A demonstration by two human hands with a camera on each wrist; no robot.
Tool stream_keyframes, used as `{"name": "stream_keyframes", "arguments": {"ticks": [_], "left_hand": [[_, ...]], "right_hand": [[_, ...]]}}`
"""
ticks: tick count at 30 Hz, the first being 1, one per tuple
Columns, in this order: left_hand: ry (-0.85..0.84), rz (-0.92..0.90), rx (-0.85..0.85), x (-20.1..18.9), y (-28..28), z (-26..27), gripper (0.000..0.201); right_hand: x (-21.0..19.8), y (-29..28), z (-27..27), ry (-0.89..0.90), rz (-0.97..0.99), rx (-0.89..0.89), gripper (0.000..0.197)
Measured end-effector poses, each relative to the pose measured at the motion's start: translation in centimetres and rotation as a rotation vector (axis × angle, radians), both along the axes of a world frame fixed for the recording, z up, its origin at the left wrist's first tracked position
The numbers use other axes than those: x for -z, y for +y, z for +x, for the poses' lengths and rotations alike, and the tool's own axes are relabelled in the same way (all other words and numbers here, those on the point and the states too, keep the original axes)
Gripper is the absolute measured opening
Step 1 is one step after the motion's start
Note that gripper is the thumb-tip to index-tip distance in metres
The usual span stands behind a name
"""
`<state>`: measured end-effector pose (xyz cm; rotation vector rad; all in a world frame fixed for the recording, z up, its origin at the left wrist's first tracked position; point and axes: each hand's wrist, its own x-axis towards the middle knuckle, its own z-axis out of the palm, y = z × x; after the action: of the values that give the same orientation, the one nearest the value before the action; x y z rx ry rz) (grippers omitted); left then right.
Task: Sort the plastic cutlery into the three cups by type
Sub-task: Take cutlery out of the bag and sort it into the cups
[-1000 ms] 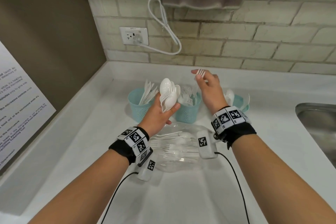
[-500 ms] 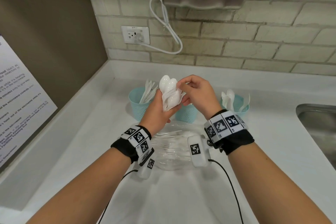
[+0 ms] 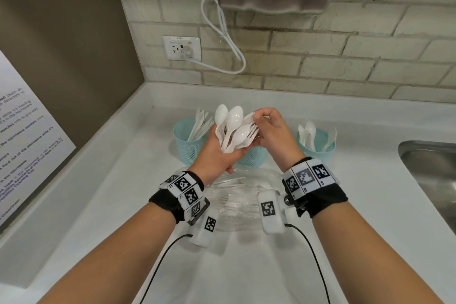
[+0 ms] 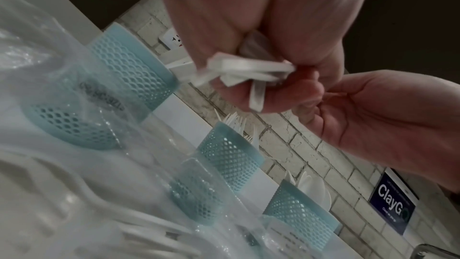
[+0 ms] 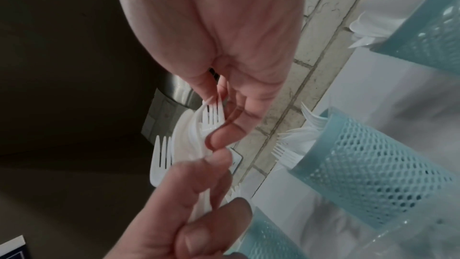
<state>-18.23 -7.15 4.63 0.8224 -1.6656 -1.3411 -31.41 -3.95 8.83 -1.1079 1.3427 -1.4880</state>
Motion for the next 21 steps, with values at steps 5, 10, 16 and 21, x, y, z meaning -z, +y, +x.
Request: {"name": "stream_keyframes", "arguments": {"ticks": [5,10,16,21], "left_hand": [[0.026,0.023,0.069,-0.4,0.7,0.1,0.037],[0.047,0.069,0.085,-0.6,1.0,0.0,0.048],[0.028,0.104,0.057,-0.8,1.1,0.3,0.040],[0.060,0.155,0.045,-1.0,0.9,0.4,0.032]], "right_hand": [[0.2,0.3,-0.5,-0.033,-0.036,0.009,0.009],[0.3,0.7,-0.6,-0.114,-0.059,-0.083,0.025],[0.8,1.0,-1.0,-0.214,-0.040,-0.262,0.034],[0.9,1.2,-1.1,-0.247,-0.063,-0.265,0.027]]}}
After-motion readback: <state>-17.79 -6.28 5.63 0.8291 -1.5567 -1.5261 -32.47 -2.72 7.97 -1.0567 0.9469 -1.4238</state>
